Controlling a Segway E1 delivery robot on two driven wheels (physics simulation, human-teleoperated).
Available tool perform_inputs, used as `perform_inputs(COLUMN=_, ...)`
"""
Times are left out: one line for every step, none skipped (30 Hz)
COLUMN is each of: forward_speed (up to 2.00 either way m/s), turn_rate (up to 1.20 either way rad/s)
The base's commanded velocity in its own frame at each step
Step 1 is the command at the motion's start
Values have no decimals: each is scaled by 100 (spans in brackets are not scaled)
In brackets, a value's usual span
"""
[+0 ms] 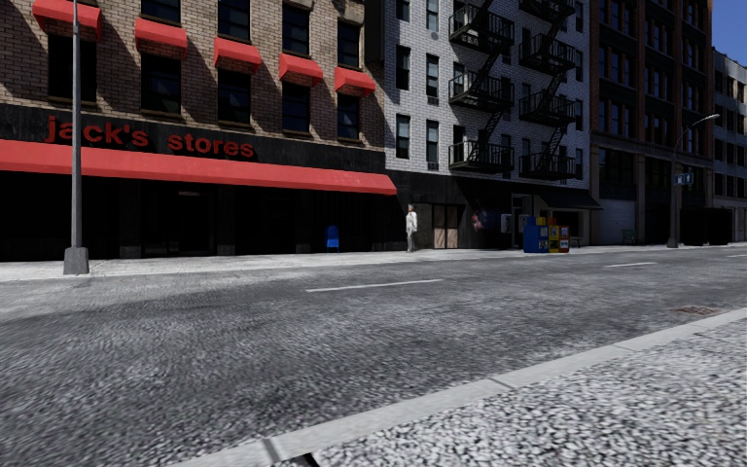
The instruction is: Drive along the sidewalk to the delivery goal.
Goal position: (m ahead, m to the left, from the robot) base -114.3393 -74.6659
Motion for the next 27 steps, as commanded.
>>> perform_inputs(forward_speed=0, turn_rate=0)
perform_inputs(forward_speed=0, turn_rate=0)
perform_inputs(forward_speed=0, turn_rate=0)
perform_inputs(forward_speed=0, turn_rate=5)
perform_inputs(forward_speed=0, turn_rate=6)
perform_inputs(forward_speed=0, turn_rate=6)
perform_inputs(forward_speed=0, turn_rate=8)
perform_inputs(forward_speed=0, turn_rate=13)
perform_inputs(forward_speed=0, turn_rate=19)
perform_inputs(forward_speed=0, turn_rate=19)
perform_inputs(forward_speed=0, turn_rate=20)
perform_inputs(forward_speed=0, turn_rate=11)
perform_inputs(forward_speed=0, turn_rate=11)
perform_inputs(forward_speed=0, turn_rate=0)
perform_inputs(forward_speed=0, turn_rate=0)
perform_inputs(forward_speed=0, turn_rate=0)
perform_inputs(forward_speed=0, turn_rate=0)
perform_inputs(forward_speed=0, turn_rate=0)
perform_inputs(forward_speed=0, turn_rate=0)
perform_inputs(forward_speed=0, turn_rate=0)
perform_inputs(forward_speed=0, turn_rate=0)
perform_inputs(forward_speed=0, turn_rate=0)
perform_inputs(forward_speed=0, turn_rate=0)
perform_inputs(forward_speed=0, turn_rate=0)
perform_inputs(forward_speed=0, turn_rate=8)
perform_inputs(forward_speed=0, turn_rate=23)
perform_inputs(forward_speed=0, turn_rate=23)
